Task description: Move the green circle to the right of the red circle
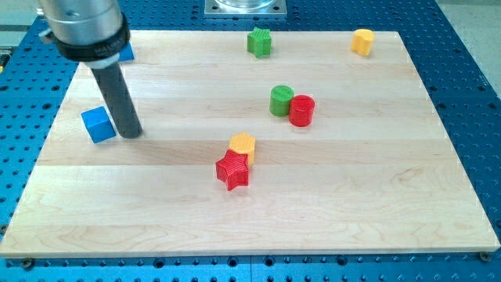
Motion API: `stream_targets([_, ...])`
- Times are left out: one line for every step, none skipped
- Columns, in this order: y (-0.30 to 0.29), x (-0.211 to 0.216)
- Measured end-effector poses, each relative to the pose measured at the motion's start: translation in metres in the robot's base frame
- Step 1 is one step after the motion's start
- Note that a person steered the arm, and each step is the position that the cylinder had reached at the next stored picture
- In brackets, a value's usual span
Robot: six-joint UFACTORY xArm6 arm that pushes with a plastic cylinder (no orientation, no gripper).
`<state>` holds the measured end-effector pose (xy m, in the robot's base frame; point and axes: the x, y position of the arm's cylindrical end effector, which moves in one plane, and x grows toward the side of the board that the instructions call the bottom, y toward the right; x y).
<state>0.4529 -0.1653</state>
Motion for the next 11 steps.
stream_targets([0.025,0.038])
stream_targets([0.04,0.058])
stream_targets([0.054,0.033])
stream_targets([0.105,0.002])
stream_targets([0.173,-0.037])
stream_targets([0.21,-0.073])
stream_targets([0.239,-0.086])
stream_targets([0.247,-0.124])
stream_targets([0.275,-0.129])
stream_targets([0.311,-0.091])
stream_targets([0.351,-0.054])
